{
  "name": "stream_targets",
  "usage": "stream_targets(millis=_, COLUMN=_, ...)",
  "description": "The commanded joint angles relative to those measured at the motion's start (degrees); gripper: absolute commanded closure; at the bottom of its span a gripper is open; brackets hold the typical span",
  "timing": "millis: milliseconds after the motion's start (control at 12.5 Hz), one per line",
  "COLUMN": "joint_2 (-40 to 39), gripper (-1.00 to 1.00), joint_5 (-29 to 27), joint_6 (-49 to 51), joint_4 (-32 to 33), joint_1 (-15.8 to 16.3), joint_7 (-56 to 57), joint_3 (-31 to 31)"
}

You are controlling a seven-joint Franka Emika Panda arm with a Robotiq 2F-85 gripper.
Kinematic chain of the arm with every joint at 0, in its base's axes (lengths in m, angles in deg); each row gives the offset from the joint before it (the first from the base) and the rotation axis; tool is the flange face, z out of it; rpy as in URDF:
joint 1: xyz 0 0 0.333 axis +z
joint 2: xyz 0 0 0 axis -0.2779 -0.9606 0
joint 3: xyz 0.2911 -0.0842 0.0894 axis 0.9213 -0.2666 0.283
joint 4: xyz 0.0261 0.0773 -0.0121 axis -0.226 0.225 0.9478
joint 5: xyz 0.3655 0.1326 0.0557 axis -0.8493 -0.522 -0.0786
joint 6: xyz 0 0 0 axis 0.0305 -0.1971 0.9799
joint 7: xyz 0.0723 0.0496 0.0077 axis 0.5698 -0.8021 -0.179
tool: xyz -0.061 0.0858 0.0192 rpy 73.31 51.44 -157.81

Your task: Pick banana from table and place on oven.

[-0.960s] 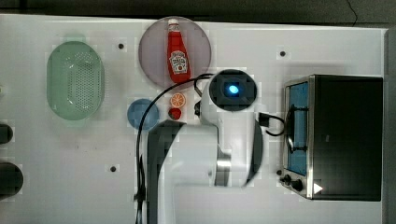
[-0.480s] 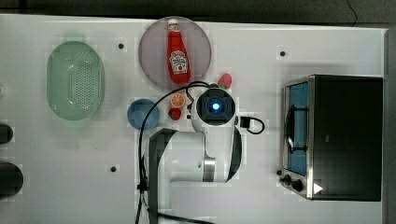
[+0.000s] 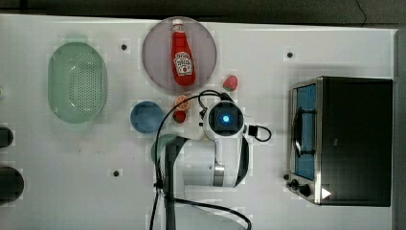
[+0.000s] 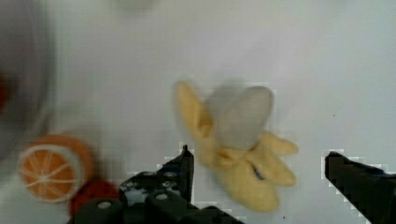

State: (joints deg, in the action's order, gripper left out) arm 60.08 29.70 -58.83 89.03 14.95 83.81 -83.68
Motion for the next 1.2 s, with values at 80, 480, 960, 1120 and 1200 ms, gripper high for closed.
stream_targets(millis=80, joint_2=-1.5, gripper=-1.0, joint_5=-0.3, joint_6=-5.5, joint_4=2.8, joint_1=-0.1, joint_7=-1.9, joint_3=1.1)
stream_targets(millis=480, joint_2=-5.2, gripper=-0.68, joint_5=-0.3, joint_6=-10.8, joint_4=3.0, joint_1=-0.1, joint_7=-1.9, joint_3=1.4)
stream_targets(millis=960, joint_2=-5.2, gripper=0.62, joint_5=-0.6, joint_6=-10.8, joint_4=3.0, joint_1=0.0, joint_7=-1.9, joint_3=1.7)
stream_targets(millis=1120, joint_2=-4.9, gripper=0.62, joint_5=-0.6, joint_6=-10.7, joint_4=3.0, joint_1=-0.1, joint_7=-1.9, joint_3=1.7)
stream_targets(millis=1200, joint_2=-3.9, gripper=0.62, joint_5=-0.6, joint_6=-10.6, joint_4=3.0, joint_1=-0.1, joint_7=-1.9, joint_3=1.7)
